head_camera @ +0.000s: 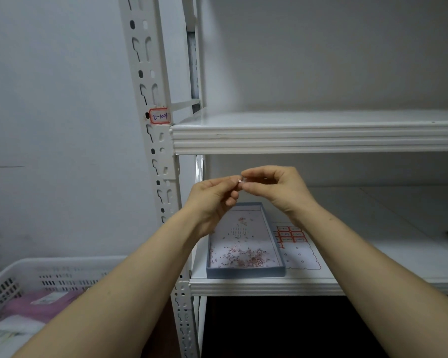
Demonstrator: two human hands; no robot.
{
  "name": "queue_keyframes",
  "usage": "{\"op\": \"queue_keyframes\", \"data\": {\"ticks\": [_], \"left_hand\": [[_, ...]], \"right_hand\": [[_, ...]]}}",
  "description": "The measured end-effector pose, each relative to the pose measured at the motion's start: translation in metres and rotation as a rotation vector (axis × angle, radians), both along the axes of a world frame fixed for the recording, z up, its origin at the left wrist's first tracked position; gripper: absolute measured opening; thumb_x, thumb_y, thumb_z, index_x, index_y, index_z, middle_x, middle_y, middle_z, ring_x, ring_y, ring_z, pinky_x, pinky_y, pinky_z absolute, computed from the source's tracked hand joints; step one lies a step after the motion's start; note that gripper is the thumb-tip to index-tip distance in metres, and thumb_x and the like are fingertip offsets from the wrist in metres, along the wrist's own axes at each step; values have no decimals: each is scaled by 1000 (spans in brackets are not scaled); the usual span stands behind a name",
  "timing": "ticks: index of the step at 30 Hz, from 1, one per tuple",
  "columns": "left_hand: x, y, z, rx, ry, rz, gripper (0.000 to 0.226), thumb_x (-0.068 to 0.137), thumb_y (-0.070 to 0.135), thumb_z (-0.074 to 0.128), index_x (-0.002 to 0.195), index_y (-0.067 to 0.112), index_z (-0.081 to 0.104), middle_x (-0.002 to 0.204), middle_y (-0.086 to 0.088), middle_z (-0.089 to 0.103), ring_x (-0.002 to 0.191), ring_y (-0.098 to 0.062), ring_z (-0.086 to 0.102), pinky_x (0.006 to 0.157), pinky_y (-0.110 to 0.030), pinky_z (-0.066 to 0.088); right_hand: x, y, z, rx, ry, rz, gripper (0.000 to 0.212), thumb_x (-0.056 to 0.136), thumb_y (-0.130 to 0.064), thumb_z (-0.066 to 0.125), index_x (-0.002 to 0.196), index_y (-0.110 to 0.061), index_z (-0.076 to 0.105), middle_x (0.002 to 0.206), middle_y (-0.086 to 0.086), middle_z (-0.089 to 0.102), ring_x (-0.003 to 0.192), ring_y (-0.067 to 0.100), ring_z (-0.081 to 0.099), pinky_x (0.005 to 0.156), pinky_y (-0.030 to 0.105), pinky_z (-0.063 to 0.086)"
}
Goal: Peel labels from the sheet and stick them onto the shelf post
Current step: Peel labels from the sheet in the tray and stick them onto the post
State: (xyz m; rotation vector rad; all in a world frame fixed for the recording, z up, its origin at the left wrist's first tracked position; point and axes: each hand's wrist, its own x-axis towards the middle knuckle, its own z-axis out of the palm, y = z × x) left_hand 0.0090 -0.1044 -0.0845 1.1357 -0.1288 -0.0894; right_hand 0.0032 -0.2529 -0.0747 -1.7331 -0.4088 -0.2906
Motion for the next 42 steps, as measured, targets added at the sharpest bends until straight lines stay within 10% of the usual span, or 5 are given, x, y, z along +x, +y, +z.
{"op": "queue_keyframes", "data": {"ticks": [42], "left_hand": [[19, -13, -12, 223, 105, 50, 19, 85, 10, 67, 70, 0, 61, 58, -5, 54, 43, -8, 48, 43, -13, 45]], "right_hand": [[28, -3, -18, 15, 167, 27, 27, 77, 15, 64, 97, -3, 68, 78, 4, 68, 65, 4, 67, 73, 18, 57]]}}
